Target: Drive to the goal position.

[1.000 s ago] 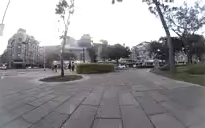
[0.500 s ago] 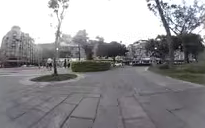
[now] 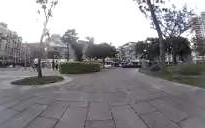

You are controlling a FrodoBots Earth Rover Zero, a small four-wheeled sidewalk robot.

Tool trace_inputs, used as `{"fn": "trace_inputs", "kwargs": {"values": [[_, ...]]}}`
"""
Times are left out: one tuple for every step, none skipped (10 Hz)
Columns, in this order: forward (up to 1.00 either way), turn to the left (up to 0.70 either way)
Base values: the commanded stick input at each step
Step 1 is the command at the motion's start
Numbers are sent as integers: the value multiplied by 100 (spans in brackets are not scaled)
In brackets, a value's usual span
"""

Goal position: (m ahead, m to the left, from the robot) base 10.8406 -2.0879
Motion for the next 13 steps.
{"fn": "trace_inputs", "kwargs": {"values": [[100, -21], [100, -40], [100, -29], [100, 0], [100, 0], [100, 0], [100, 0], [100, 0], [100, 0], [100, 0], [100, -23], [100, -40], [100, -34]]}}
